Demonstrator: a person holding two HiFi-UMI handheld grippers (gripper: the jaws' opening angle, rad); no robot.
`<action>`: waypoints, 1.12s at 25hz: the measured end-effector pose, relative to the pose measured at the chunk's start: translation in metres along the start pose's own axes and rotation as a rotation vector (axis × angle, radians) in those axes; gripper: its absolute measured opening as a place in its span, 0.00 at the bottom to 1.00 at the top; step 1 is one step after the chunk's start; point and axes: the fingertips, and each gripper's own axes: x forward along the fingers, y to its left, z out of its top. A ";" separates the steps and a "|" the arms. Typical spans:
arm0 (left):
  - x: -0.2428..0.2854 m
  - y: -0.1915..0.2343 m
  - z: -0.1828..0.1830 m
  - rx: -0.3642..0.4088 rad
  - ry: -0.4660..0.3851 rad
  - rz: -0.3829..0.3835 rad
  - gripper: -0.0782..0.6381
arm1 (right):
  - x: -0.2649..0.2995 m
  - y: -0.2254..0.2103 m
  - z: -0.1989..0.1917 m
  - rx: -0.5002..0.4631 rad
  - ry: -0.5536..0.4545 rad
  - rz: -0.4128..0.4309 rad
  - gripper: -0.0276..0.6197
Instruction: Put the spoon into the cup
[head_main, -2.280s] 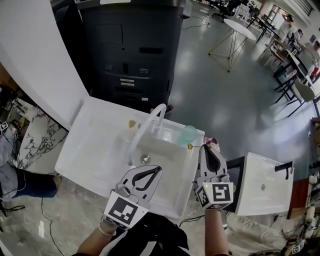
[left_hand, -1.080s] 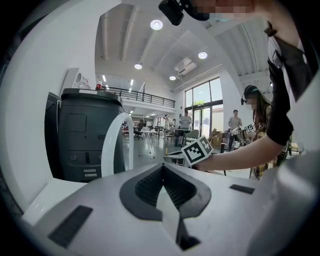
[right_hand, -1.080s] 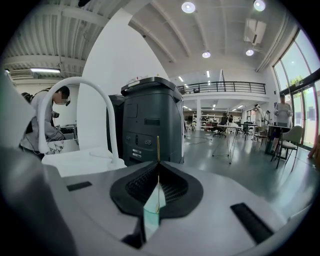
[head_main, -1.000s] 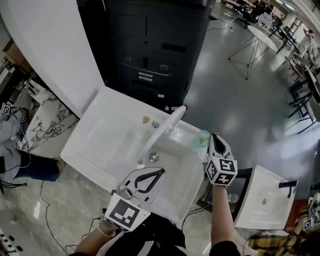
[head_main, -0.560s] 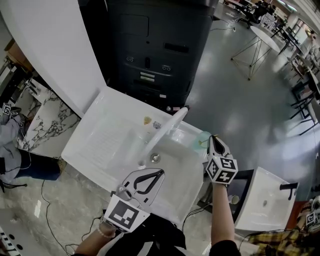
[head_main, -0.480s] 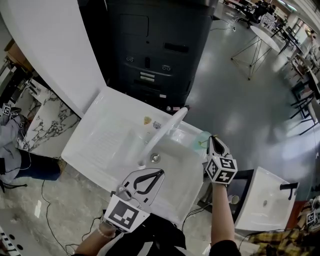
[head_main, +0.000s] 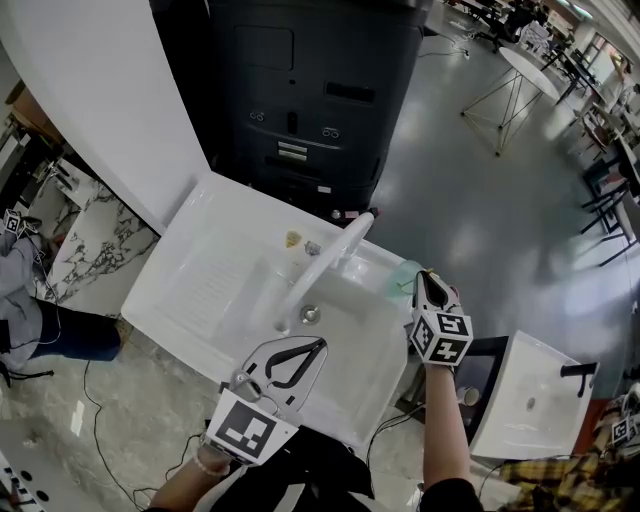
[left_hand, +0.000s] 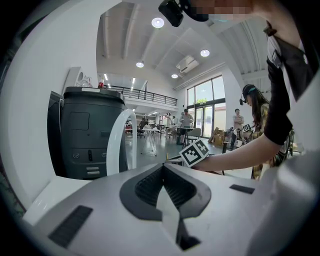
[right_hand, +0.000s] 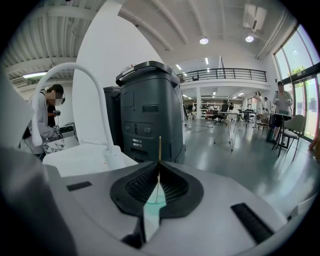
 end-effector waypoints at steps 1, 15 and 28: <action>0.000 0.001 0.000 0.001 0.000 0.000 0.10 | 0.000 0.000 0.000 -0.004 0.001 -0.003 0.06; 0.001 -0.001 -0.002 0.005 0.014 -0.013 0.10 | 0.001 -0.003 0.001 -0.116 0.015 -0.049 0.10; 0.005 -0.005 -0.003 0.005 0.017 -0.032 0.10 | -0.003 -0.016 -0.005 -0.007 0.015 -0.070 0.20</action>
